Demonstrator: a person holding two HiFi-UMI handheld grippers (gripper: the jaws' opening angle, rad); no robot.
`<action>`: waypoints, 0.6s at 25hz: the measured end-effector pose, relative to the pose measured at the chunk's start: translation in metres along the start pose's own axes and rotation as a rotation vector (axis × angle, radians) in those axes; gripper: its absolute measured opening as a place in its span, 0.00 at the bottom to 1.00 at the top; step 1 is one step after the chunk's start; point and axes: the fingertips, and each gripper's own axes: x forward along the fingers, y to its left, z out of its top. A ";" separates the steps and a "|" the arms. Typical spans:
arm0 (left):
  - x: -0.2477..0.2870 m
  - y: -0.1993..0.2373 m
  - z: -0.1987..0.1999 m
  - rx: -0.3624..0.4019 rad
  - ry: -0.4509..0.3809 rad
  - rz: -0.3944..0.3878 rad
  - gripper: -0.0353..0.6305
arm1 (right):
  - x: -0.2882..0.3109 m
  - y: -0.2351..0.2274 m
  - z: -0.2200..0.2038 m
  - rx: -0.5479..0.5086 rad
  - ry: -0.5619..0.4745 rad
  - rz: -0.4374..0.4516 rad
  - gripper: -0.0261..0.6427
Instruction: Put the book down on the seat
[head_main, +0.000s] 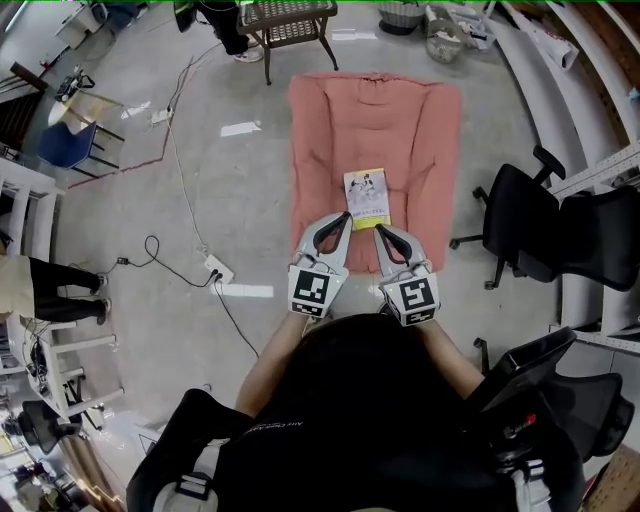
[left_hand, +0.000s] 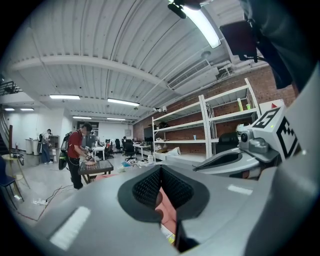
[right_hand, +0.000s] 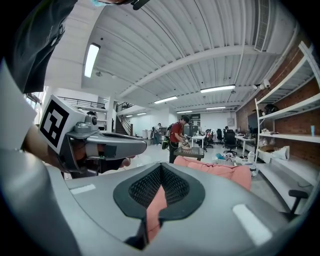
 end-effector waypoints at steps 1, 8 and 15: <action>-0.001 -0.001 -0.001 -0.001 0.004 -0.002 0.06 | -0.001 0.001 -0.001 0.003 0.002 -0.001 0.05; -0.003 0.000 -0.001 -0.001 0.010 -0.003 0.06 | 0.001 0.001 -0.004 0.005 0.018 -0.002 0.05; -0.013 0.017 -0.005 -0.009 0.014 0.011 0.06 | 0.012 0.016 0.000 -0.001 0.021 0.008 0.05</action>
